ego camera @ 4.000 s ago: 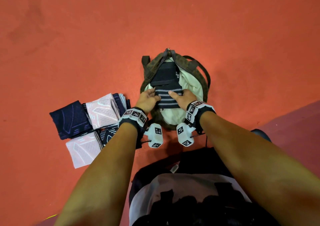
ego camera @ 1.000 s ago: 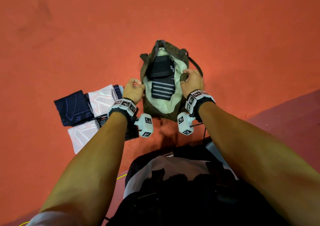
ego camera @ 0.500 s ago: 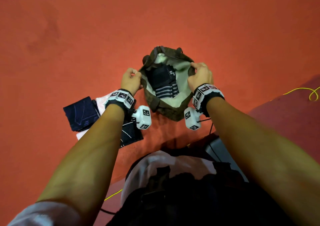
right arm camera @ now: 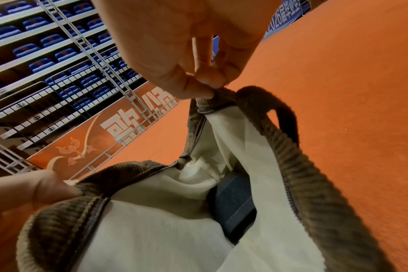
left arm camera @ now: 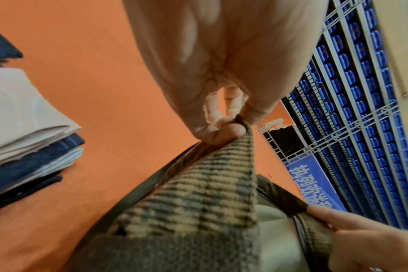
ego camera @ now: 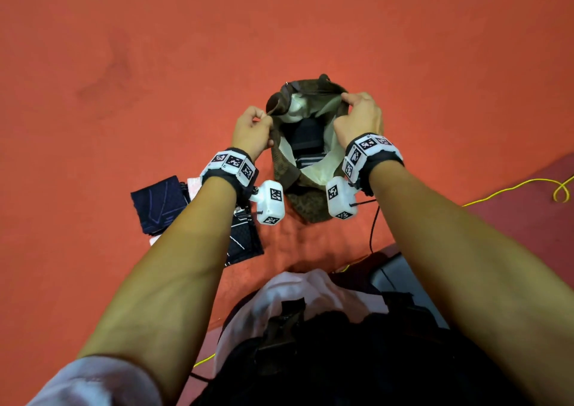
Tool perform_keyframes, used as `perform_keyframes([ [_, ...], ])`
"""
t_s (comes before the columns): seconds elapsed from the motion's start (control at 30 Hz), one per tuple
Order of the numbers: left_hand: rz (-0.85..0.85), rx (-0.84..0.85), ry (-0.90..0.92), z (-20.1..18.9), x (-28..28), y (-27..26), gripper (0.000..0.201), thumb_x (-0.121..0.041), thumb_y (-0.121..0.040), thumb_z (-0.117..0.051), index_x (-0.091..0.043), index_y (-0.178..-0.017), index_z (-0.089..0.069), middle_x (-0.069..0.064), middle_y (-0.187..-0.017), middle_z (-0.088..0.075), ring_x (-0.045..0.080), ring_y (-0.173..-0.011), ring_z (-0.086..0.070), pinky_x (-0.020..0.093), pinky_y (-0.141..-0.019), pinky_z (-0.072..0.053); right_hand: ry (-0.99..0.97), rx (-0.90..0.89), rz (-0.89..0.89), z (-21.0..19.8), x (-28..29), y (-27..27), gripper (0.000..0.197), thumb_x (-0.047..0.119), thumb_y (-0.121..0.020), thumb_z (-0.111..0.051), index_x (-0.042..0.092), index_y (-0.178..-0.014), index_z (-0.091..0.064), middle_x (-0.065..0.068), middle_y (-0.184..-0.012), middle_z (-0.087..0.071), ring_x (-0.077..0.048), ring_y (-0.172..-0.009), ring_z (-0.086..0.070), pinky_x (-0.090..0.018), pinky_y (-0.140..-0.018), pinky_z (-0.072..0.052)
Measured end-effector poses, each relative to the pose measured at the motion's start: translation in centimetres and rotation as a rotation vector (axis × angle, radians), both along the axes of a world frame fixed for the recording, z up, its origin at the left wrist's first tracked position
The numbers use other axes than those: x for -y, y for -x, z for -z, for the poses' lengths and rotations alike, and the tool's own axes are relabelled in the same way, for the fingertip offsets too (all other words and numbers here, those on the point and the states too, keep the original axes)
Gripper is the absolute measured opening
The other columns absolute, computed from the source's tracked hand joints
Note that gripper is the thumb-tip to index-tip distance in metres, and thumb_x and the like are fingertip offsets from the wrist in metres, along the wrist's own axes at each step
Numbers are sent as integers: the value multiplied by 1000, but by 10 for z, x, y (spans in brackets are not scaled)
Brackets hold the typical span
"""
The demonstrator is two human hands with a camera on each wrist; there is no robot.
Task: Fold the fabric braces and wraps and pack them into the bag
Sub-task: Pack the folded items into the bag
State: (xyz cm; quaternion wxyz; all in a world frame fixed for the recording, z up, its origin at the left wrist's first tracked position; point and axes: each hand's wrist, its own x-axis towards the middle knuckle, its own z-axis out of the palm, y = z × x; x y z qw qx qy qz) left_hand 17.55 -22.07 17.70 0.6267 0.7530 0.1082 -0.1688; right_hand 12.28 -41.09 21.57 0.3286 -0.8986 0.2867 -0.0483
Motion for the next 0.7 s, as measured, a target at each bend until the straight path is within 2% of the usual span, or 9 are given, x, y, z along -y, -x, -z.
perform_keyframes([
  [0.17,16,41,27,-18,-2,-3,22,-4,-86,-46,-21,-71,-45,-2,-56,-47,9,-40,-43,25,-51,-38,26,11,-6,-6,-1,3,48,9,-88,-50,22,-132,-65,0,-132,-59,-25,-117,-59,-26,-86,-44],
  [0.27,2,41,38,-25,-6,-4,23,-3,-87,-45,-21,-72,-43,1,-59,-45,10,-39,-44,25,-49,-35,13,28,7,-7,-4,6,45,11,-89,-50,22,-129,-67,0,-130,-61,-26,-115,-60,-29,-86,-47],
  [0.37,0,32,33,-27,-11,-2,23,-3,-87,-45,-21,-74,-42,2,-60,-45,9,-38,-44,25,-48,-34,-2,35,8,-7,-11,8,44,9,-89,-51,22,-128,-68,0,-129,-61,-25,-115,-60,-27,-86,-46],
  [0.47,4,6,4,-22,-19,5,22,-2,-86,-45,-20,-74,-42,3,-58,-47,13,-39,-45,25,-47,-37,-6,15,-18,-2,-19,12,43,9,-90,-51,21,-127,-69,-1,-130,-61,-26,-116,-60,-26,-86,-46],
  [0.57,34,-43,-35,-9,-28,18,21,0,-88,-44,-18,-77,-41,6,-62,-47,16,-43,-47,29,-49,-41,-26,-29,-25,9,-25,19,42,9,-91,-50,20,-127,-68,-3,-131,-61,-27,-117,-59,-31,-91,-50],
  [0.7,53,-134,-65,9,-41,35,20,0,-91,-48,-16,-82,-42,4,-66,-49,10,-41,-52,26,-50,-47,-20,-96,-51,23,-35,25,45,6,-90,-50,18,-131,-64,-8,-133,-56,-31,-117,-59,-34,-92,-51],
])
